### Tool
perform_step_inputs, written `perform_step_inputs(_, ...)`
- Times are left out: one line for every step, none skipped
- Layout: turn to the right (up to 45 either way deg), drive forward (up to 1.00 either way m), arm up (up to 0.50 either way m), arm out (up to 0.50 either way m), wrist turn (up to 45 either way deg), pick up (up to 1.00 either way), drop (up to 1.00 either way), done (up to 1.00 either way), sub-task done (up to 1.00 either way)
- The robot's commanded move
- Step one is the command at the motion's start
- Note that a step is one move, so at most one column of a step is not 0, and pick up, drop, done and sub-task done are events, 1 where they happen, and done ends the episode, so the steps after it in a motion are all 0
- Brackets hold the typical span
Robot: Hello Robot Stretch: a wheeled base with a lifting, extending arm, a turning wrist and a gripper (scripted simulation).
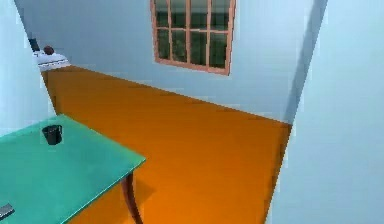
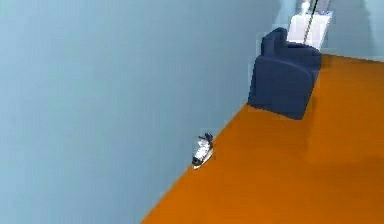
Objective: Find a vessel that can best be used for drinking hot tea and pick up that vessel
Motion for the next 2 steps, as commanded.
perform_step_inputs(-3.0, 0.00, 0.00, 0.00, 0.0, 0.00, 0.00, 0.00, 0.00)
perform_step_inputs(9.0, 0.00, 0.00, 0.00, 0.0, 0.00, 0.00, 0.00, 0.00)
